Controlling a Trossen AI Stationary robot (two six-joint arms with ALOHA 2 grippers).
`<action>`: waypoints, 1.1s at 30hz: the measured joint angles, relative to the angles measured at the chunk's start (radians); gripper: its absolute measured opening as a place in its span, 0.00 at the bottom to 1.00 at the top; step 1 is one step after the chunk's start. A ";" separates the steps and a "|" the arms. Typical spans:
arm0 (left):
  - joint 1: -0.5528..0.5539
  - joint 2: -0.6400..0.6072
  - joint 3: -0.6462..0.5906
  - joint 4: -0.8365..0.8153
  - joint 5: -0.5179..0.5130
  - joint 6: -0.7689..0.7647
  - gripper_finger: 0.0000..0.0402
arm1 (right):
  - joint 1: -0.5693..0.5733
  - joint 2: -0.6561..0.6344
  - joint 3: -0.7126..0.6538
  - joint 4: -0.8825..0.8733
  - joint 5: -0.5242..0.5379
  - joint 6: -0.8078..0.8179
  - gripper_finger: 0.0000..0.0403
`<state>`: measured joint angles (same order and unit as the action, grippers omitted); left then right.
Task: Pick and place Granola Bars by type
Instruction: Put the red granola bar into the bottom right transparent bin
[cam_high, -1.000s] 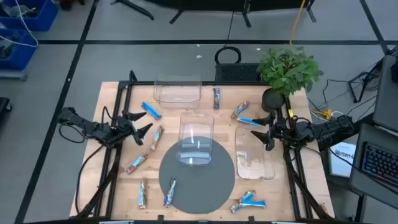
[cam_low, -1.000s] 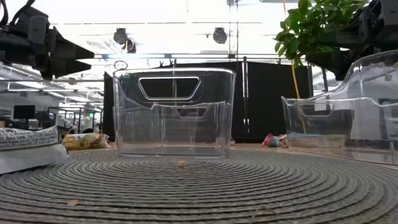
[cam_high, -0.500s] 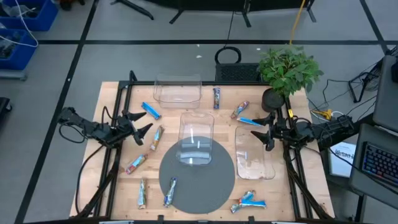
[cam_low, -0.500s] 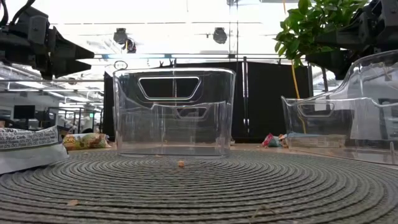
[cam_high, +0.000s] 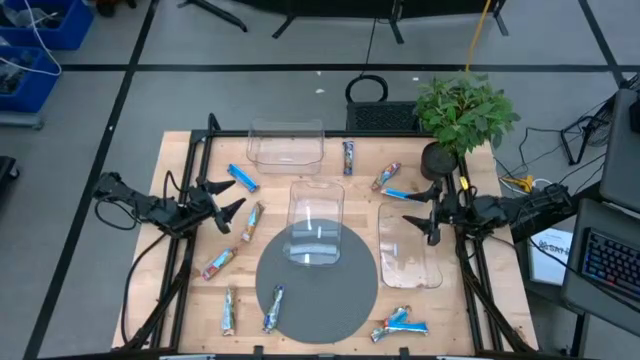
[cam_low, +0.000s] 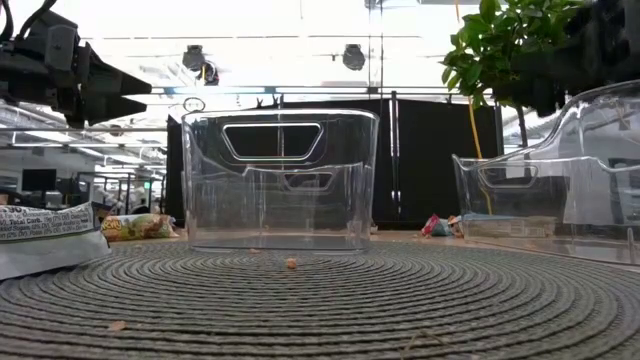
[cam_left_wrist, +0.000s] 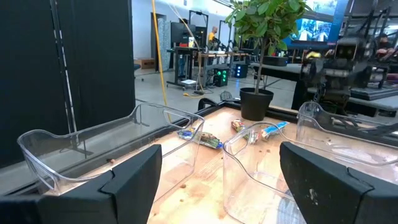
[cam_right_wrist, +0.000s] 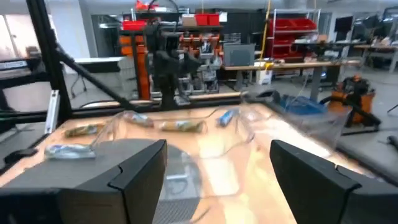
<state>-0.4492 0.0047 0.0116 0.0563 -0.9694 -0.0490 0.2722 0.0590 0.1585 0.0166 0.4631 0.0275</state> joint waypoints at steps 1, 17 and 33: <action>0.000 0.000 0.000 0.000 0.000 0.000 0.81 | 0.000 0.015 0.037 -0.011 0.008 -0.011 0.69; 0.000 0.000 0.000 0.000 0.000 0.000 0.81 | 0.000 0.514 0.713 -0.378 0.043 -0.044 0.69; 0.000 0.000 0.000 -0.001 0.001 0.000 0.81 | 0.000 0.950 1.181 -0.448 0.275 -0.157 0.69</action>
<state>-0.4496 0.0044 0.0120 0.0555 -0.9688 -0.0494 0.2722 1.0086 1.3397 -0.4310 0.7386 -0.1296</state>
